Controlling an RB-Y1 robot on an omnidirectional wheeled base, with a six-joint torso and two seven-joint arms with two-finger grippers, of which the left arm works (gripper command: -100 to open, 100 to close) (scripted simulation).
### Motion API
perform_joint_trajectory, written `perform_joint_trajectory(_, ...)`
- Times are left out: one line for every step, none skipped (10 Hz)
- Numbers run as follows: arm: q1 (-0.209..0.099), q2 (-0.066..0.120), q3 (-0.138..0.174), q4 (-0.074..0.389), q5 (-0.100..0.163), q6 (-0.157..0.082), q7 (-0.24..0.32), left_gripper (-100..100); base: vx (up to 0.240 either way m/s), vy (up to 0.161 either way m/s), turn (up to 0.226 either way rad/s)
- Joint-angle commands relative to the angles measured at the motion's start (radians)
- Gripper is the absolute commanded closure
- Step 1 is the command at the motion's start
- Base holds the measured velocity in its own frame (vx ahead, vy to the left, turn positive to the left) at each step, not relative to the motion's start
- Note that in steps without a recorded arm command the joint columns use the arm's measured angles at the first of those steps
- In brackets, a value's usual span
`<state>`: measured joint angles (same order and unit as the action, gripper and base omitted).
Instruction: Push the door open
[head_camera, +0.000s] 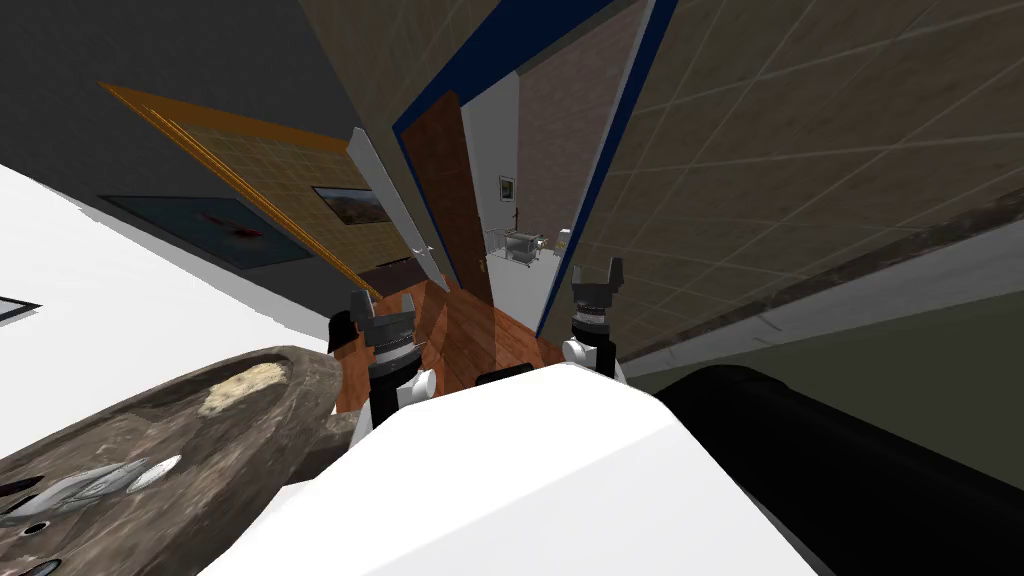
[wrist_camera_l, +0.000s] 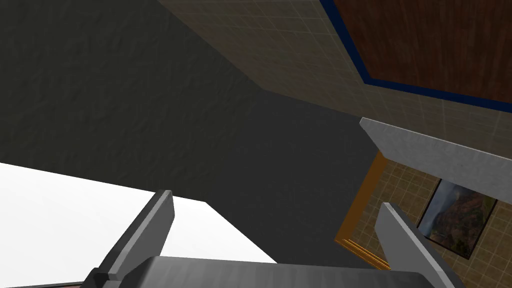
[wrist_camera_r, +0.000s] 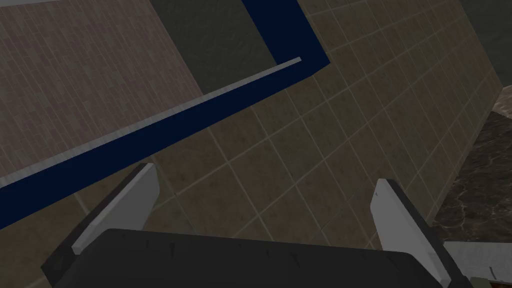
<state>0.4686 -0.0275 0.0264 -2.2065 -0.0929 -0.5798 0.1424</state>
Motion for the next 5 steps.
perform_joint_trajectory(-0.011, 0.013, -0.008, 0.028, -0.003, -0.004, 0.002, -100, 0.067, 0.024, -0.018)
perform_joint_trajectory(-0.018, 0.019, -0.013, 0.045, -0.005, -0.007, 0.004, -100, 0.131, 0.043, -0.025)
perform_joint_trajectory(-0.025, 0.026, -0.018, 0.062, -0.007, -0.01, 0.005, -100, 0.133, 0.04, -0.023)
perform_joint_trajectory(-0.032, 0.032, -0.022, 0.078, -0.008, -0.013, 0.007, -100, 0.126, 0.034, -0.022)
perform_joint_trajectory(-0.041, 0.039, -0.029, 0.101, -0.011, -0.016, 0.009, -100, 0.131, 0.04, -0.021)
